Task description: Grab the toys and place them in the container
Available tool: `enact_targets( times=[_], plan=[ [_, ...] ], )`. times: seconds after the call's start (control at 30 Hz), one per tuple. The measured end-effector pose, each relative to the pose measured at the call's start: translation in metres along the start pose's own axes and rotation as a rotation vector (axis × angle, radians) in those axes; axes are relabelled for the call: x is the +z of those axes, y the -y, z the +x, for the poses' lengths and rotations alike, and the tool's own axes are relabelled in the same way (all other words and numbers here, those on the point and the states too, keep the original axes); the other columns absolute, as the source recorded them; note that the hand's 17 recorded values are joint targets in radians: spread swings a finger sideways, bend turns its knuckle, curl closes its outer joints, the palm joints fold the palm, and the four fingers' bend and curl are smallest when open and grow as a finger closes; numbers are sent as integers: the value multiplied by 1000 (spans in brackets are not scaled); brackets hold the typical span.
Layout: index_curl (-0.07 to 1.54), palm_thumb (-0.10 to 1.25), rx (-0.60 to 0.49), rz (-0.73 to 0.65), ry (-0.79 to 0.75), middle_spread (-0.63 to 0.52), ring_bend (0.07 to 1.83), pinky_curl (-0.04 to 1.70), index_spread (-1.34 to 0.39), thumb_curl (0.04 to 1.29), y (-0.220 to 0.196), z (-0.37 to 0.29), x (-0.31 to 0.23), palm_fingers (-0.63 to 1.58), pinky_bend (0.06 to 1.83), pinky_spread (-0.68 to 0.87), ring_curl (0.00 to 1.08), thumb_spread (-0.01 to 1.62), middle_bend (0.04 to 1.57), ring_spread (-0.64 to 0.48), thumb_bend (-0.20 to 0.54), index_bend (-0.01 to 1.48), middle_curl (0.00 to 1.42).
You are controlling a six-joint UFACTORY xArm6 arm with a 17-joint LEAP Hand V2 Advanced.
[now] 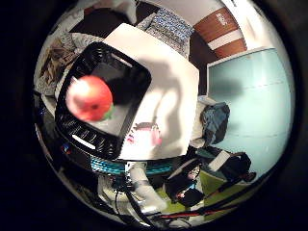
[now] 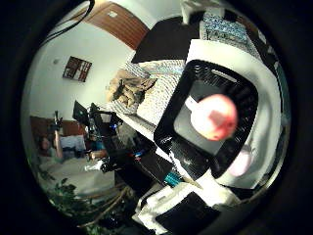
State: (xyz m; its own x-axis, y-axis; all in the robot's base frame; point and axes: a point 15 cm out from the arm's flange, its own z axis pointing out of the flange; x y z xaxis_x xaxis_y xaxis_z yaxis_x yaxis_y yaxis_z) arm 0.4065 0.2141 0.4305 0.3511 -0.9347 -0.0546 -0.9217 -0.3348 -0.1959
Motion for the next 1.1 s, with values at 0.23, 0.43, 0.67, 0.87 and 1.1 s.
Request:
enact_targets(
  times=[0.23, 0.43, 0.67, 0.87, 1.1],
  plan=[
    [318, 630, 16, -1, -9, 61, 359, 487, -455, 392, -7, 12, -9, 3, 602, 579, 280, 1201, 185, 251, -17, 161, 326],
    [288, 619, 96, -91, -61, 71, 350, 433, -392, 375, -46, 65, -6, 10, 615, 564, 272, 1196, 190, 252, -18, 158, 316],
    [275, 625, 214, -88, -87, 93, 339, 378, -344, 370, -99, 124, -14, 54, 606, 548, 263, 1193, 202, 245, -17, 159, 320],
    [259, 622, 295, -124, -88, 98, 346, 348, -314, 368, -149, 162, 2, 73, 623, 549, 262, 1187, 206, 240, -19, 150, 330],
    [253, 611, 367, -250, -63, 110, 350, 326, -294, 367, -213, 185, 59, 71, 641, 547, 259, 1176, 201, 240, -19, 148, 332]
  ],
)
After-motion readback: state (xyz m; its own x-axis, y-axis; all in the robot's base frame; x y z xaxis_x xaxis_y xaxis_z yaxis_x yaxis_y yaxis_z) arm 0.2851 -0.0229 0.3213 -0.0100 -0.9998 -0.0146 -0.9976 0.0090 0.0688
